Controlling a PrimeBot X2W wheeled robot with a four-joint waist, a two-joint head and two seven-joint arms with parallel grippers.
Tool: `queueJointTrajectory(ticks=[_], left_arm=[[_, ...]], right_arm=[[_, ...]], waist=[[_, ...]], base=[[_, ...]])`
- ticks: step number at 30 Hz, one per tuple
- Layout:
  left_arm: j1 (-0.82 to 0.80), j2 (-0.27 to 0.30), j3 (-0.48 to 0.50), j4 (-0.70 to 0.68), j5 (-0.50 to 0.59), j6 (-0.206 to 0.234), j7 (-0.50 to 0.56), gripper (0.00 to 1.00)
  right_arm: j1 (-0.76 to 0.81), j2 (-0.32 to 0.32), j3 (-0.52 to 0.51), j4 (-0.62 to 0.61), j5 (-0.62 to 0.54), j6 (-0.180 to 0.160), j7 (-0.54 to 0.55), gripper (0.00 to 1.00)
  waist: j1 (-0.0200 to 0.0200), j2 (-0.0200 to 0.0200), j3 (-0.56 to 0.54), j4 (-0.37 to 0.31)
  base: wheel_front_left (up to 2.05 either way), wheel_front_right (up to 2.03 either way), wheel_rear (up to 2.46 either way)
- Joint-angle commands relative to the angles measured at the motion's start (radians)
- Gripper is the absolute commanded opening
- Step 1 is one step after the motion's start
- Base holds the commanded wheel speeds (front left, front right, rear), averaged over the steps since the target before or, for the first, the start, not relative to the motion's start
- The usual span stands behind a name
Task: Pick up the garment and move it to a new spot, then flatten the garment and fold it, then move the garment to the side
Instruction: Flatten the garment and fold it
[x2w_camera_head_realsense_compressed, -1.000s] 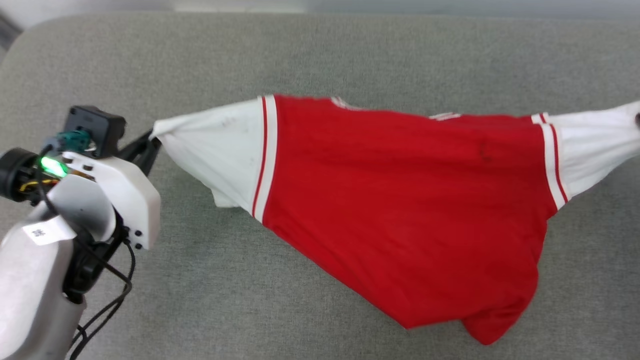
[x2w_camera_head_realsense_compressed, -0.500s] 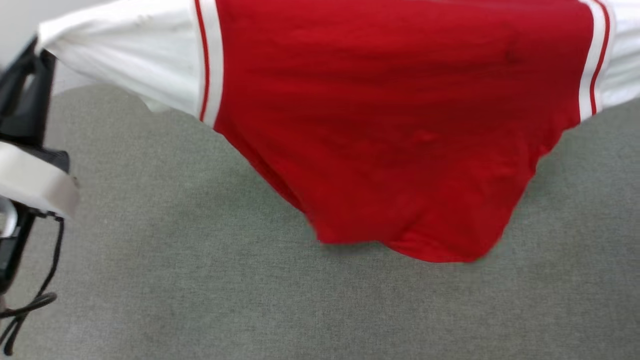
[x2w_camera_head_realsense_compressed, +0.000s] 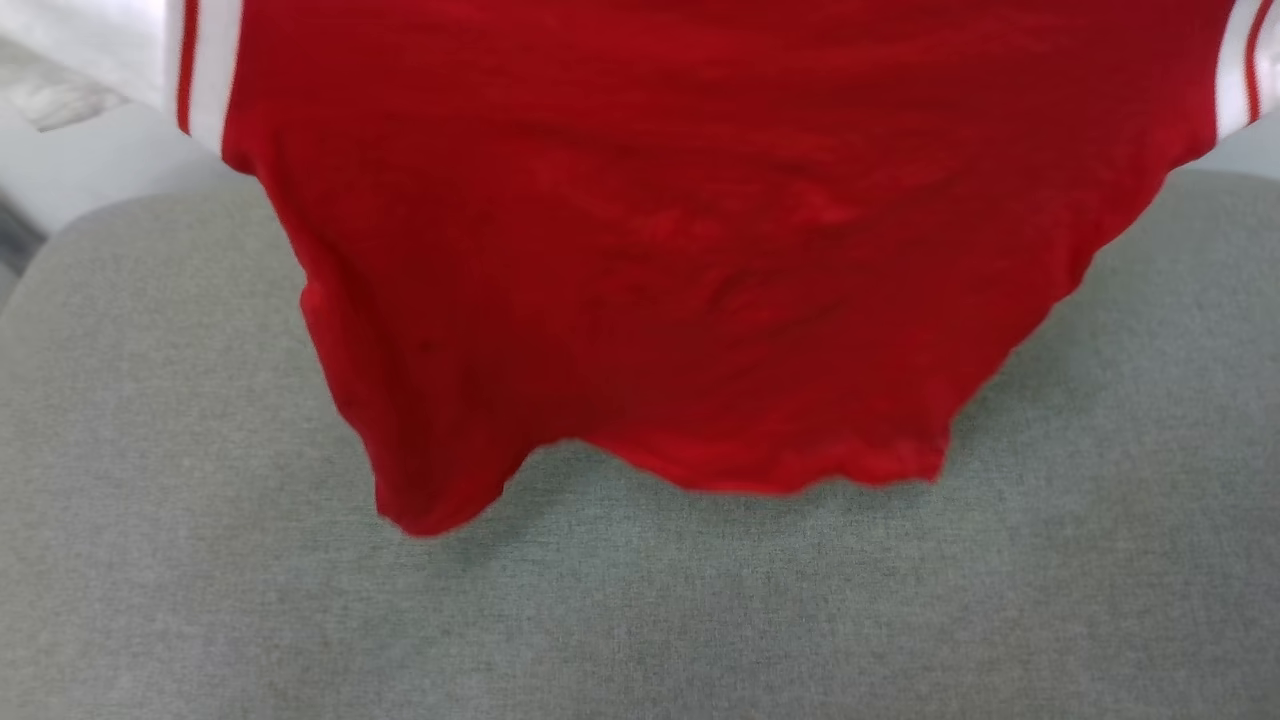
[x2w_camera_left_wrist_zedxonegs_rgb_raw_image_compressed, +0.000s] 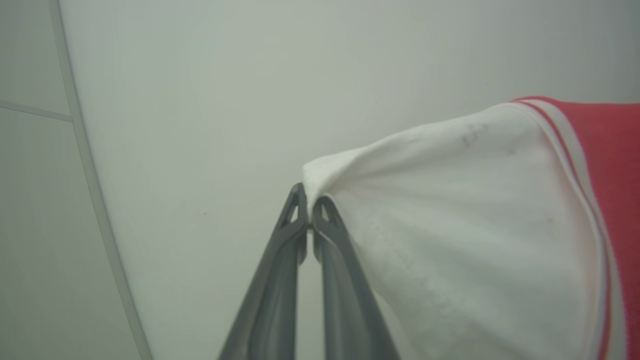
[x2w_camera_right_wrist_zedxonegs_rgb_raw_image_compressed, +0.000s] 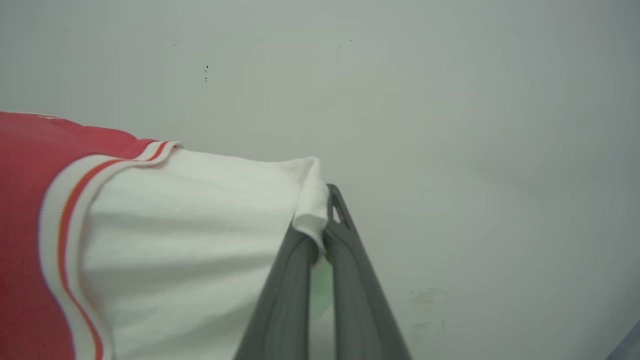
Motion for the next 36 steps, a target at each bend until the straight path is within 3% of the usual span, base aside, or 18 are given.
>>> queueJointTrajectory(ticks=[1,9,15,27,36], left_arm=[[-0.022,0.008,0.01,0.002,-0.007,0.003,0.006,0.0],[-0.239,0.047,-0.016,0.095,-0.067,-0.045,0.019,0.0],[-0.507,0.05,-0.101,0.266,-0.062,-0.101,0.001,0.0],[-0.99,-0.045,-0.234,0.644,0.025,-0.145,-0.129,0.0],[-1.071,-0.134,-0.308,0.857,0.039,-0.182,-0.26,0.0]], right_arm=[[-0.029,-0.004,-0.001,-0.001,-0.005,-0.001,-0.007,0.0],[-0.258,-0.002,0.031,0.066,-0.043,-0.001,-0.034,0.0],[-0.503,0.047,0.068,0.222,-0.09,-0.001,-0.086,0.0],[-0.909,0.135,0.077,0.59,-0.254,-0.001,-0.304,0.0],[-0.981,0.197,0.054,0.795,-0.311,-0.001,-0.423,0.0]], waist=[[0.0001,0.0,0.029,-0.007],[0.0001,0.0,0.21,-0.017],[0.0001,0.0,0.358,-0.027],[0.0001,0.0,0.542,-0.026],[0.0001,0.0,0.616,-0.012]], base=[[0.0,0.0,0.0],[0.0,0.0,0.0],[0.0,0.0,0.0],[0.0,0.0,0.0],[0.0,0.0,0.0]])
